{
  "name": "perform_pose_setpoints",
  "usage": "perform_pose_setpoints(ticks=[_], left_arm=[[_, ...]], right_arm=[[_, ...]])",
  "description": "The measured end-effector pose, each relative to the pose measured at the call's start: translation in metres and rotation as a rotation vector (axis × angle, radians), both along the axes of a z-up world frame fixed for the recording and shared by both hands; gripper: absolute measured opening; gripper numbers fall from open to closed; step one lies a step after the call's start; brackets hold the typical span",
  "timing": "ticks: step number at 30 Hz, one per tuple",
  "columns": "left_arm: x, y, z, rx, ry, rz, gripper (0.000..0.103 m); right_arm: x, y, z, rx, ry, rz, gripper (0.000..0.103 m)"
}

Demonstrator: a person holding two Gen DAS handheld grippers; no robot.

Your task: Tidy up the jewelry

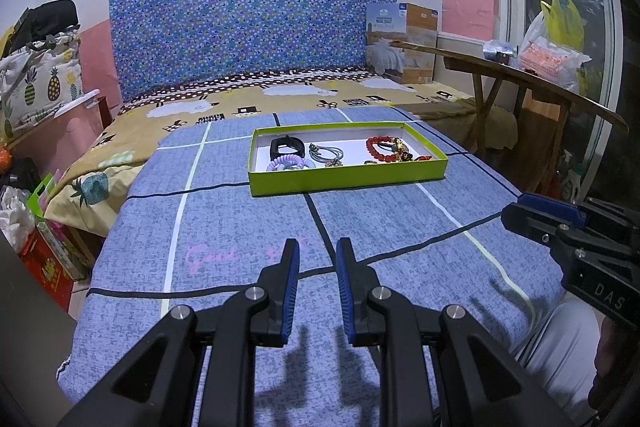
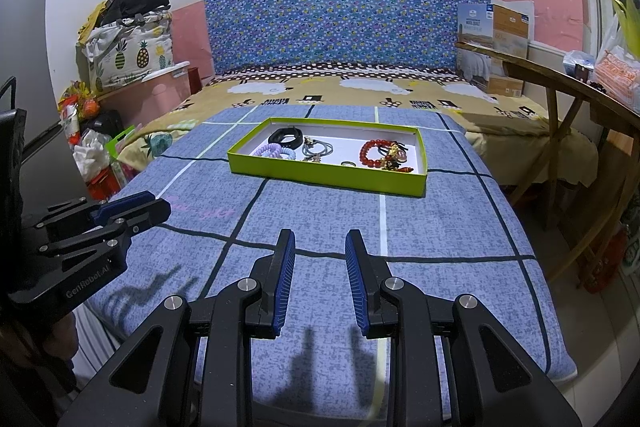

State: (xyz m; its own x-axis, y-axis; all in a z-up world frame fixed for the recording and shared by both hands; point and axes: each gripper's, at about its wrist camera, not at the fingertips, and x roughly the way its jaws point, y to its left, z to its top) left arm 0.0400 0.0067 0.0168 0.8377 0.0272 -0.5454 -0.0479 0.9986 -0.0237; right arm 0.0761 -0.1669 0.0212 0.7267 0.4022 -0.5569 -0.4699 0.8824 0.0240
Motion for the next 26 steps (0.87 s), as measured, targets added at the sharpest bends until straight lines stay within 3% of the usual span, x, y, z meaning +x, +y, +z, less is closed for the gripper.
perform_pose_setpoints(ticks=[26], left_arm=[[-0.002,-0.0045,-0.0014,0.009,0.003,-0.012,0.02]], right_arm=[[0.0001,-0.0003,-0.0001,0.001,0.0,-0.001,0.027]])
